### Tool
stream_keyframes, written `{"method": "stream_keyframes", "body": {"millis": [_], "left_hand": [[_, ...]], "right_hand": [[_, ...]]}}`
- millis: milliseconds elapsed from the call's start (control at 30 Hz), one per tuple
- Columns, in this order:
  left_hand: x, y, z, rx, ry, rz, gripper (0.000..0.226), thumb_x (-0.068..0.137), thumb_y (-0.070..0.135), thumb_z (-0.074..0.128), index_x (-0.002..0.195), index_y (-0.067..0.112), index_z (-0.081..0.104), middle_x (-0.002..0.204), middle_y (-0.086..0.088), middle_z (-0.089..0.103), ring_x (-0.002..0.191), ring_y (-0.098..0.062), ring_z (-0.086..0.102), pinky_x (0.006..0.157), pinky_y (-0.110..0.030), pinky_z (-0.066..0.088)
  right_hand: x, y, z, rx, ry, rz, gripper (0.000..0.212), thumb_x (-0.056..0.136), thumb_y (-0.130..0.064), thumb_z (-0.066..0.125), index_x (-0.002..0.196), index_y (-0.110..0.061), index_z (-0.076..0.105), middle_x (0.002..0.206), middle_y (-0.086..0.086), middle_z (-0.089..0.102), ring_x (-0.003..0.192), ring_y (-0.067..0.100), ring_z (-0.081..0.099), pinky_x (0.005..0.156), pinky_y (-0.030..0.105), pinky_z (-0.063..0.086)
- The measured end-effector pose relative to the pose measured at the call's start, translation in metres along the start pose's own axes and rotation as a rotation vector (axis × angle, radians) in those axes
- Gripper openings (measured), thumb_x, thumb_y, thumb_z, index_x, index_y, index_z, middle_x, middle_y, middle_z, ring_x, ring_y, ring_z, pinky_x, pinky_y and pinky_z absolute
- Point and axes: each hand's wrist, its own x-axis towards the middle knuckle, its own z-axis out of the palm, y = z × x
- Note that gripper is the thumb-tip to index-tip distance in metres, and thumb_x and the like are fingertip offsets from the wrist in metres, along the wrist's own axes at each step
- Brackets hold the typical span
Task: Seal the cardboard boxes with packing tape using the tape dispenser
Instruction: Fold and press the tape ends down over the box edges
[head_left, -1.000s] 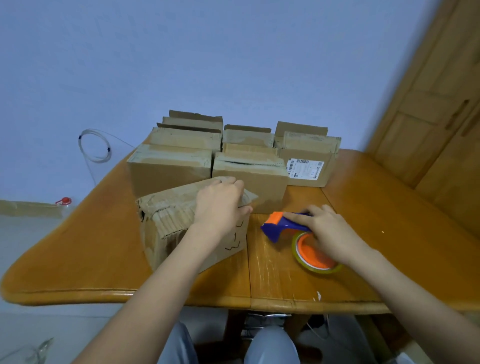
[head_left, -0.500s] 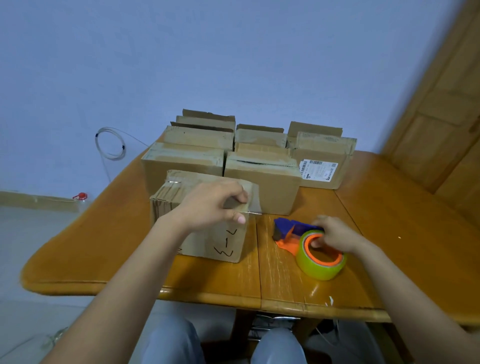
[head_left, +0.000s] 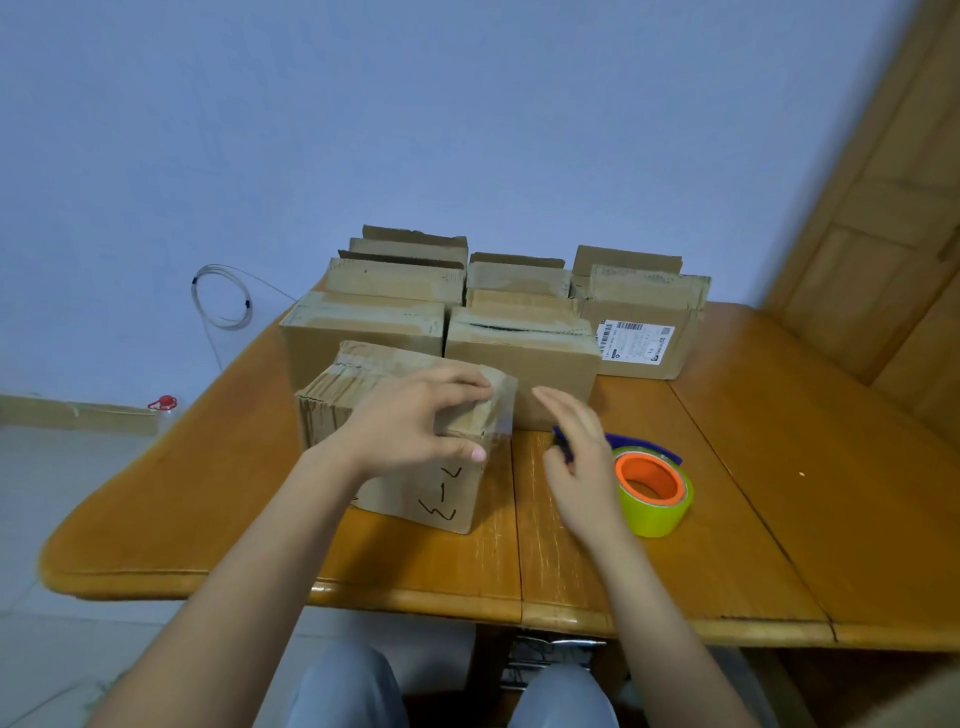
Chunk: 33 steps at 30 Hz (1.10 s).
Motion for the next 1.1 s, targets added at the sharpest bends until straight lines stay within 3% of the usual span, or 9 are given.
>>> {"method": "stream_keyframes", "body": {"millis": [200, 400, 500, 700, 767, 833, 900, 967, 1100], "left_hand": [[0.003, -0.005, 0.002, -0.114, 0.03, 0.026, 0.084, 0.065, 0.072, 0.058, 0.13, 0.02, 0.06, 0.132, 0.016, 0.054, 0.121, -0.001, 0.049, 0.099, -0.027, 0.045], [0.003, -0.004, 0.004, -0.06, 0.072, 0.008, 0.085, 0.061, 0.079, 0.052, 0.131, 0.031, 0.058, 0.142, 0.022, 0.044, 0.129, 0.003, 0.04, 0.102, -0.031, 0.042], [0.003, -0.001, 0.003, -0.008, 0.036, 0.001, 0.088, 0.059, 0.082, 0.046, 0.135, 0.037, 0.05, 0.148, 0.026, 0.027, 0.138, 0.007, 0.019, 0.108, -0.029, 0.028], [0.004, 0.0, 0.001, -0.042, -0.038, -0.056, 0.097, 0.056, 0.083, 0.046, 0.14, 0.035, 0.045, 0.149, 0.018, 0.039, 0.138, 0.002, 0.029, 0.11, -0.033, 0.035], [0.004, -0.001, 0.002, -0.059, -0.031, -0.062, 0.095, 0.056, 0.082, 0.049, 0.139, 0.037, 0.047, 0.148, 0.02, 0.04, 0.135, 0.007, 0.028, 0.11, -0.033, 0.036], [0.004, -0.002, 0.003, -0.071, -0.018, -0.071, 0.094, 0.055, 0.082, 0.051, 0.137, 0.038, 0.049, 0.146, 0.021, 0.041, 0.135, 0.006, 0.031, 0.11, -0.034, 0.037], [0.005, -0.002, 0.004, -0.087, -0.008, -0.088, 0.094, 0.052, 0.083, 0.052, 0.135, 0.038, 0.051, 0.144, 0.023, 0.044, 0.135, 0.003, 0.035, 0.11, -0.035, 0.037], [0.005, -0.001, 0.004, -0.098, -0.002, -0.105, 0.095, 0.05, 0.082, 0.055, 0.134, 0.039, 0.052, 0.142, 0.024, 0.045, 0.134, 0.003, 0.036, 0.11, -0.034, 0.036], [0.005, -0.002, 0.004, -0.104, -0.002, -0.119, 0.094, 0.049, 0.079, 0.061, 0.134, 0.041, 0.051, 0.143, 0.022, 0.045, 0.133, 0.002, 0.038, 0.11, -0.03, 0.034]], "right_hand": [[-0.009, -0.005, 0.045, 0.097, -0.01, -0.038, 0.088, 0.072, 0.011, 0.042, 0.148, -0.028, 0.023, 0.155, -0.015, 0.022, 0.146, 0.008, 0.011, 0.117, 0.019, 0.007], [-0.019, 0.006, 0.059, 0.146, 0.04, -0.041, 0.082, 0.075, 0.01, 0.042, 0.145, -0.032, 0.032, 0.151, -0.028, 0.025, 0.145, 0.008, 0.015, 0.118, 0.03, 0.016], [-0.02, 0.007, 0.058, 0.095, -0.036, -0.041, 0.091, 0.075, 0.006, 0.04, 0.148, -0.043, 0.018, 0.152, -0.034, 0.013, 0.146, 0.005, 0.007, 0.117, 0.045, 0.016], [-0.02, 0.007, 0.059, 0.012, -0.157, -0.025, 0.102, 0.076, 0.004, 0.04, 0.142, -0.058, -0.008, 0.149, -0.04, -0.007, 0.143, 0.0, -0.013, 0.118, 0.053, 0.0], [-0.021, 0.009, 0.06, 0.016, -0.14, -0.02, 0.1, 0.077, 0.001, 0.041, 0.141, -0.061, -0.005, 0.15, -0.04, -0.002, 0.144, 0.0, -0.008, 0.119, 0.048, 0.003], [-0.021, 0.01, 0.062, 0.061, -0.039, -0.031, 0.091, 0.077, -0.001, 0.041, 0.143, -0.056, 0.013, 0.15, -0.036, 0.016, 0.143, -0.002, 0.011, 0.117, 0.041, 0.017], [-0.021, 0.013, 0.065, 0.044, 0.142, -0.089, 0.07, 0.077, -0.004, 0.04, 0.14, -0.035, 0.044, 0.143, -0.022, 0.042, 0.134, -0.001, 0.034, 0.11, 0.037, 0.034], [-0.019, 0.018, 0.068, 0.043, 0.295, -0.109, 0.054, 0.078, -0.008, 0.039, 0.126, -0.018, 0.061, 0.131, -0.011, 0.057, 0.124, 0.002, 0.047, 0.101, 0.041, 0.042], [-0.003, 0.019, 0.069, 0.133, 0.356, -0.064, 0.058, 0.08, -0.011, 0.036, 0.137, -0.018, 0.047, 0.139, -0.009, 0.049, 0.134, 0.006, 0.038, 0.11, 0.045, 0.034]]}}
